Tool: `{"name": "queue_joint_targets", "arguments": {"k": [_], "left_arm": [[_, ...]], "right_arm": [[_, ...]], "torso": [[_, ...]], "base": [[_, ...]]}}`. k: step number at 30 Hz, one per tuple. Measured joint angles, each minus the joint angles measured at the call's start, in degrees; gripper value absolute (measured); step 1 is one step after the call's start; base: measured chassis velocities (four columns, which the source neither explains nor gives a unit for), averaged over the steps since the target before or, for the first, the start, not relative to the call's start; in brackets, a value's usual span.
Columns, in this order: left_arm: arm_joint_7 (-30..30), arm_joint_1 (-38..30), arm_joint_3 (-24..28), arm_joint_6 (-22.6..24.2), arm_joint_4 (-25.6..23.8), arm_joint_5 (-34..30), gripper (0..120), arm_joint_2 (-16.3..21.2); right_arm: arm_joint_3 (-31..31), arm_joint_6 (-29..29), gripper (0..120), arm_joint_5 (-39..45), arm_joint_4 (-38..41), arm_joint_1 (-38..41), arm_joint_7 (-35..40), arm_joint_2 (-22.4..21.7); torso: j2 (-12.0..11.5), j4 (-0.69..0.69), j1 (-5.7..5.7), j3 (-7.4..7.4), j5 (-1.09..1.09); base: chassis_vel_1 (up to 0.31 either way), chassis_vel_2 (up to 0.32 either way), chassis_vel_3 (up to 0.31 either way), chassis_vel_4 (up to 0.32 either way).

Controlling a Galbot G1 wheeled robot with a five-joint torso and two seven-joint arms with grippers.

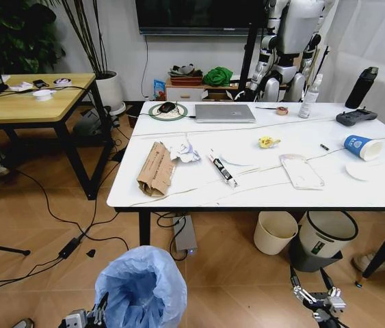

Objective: Pick up the trash bin and place the trash from the table into it.

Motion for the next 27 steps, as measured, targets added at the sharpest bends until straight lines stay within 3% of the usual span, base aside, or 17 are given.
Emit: {"name": "queue_joint_targets", "arguments": {"k": [12,27], "left_arm": [[-1.57,-2.36,3.95,2.24,0.13,0.33,0,4.17],[-3.80,-3.50,6.93,3.37,-0.72,-1.59,0,9.55]], "right_arm": [[1.80,-1.79,100,-0.04,1.00,0.61,1.27,-0.84],[2.96,0.47,100,-5.15,1.44,0.59,1.22,0.88]], "torso": [[2.98,-0.01,1.34,1.66,0.00],[7.40,-0.01,3.27,4.14,-0.01]], "base": [[0.000,0.000,0.000,0.000],[0.000,0.000,0.000,0.000]]}}
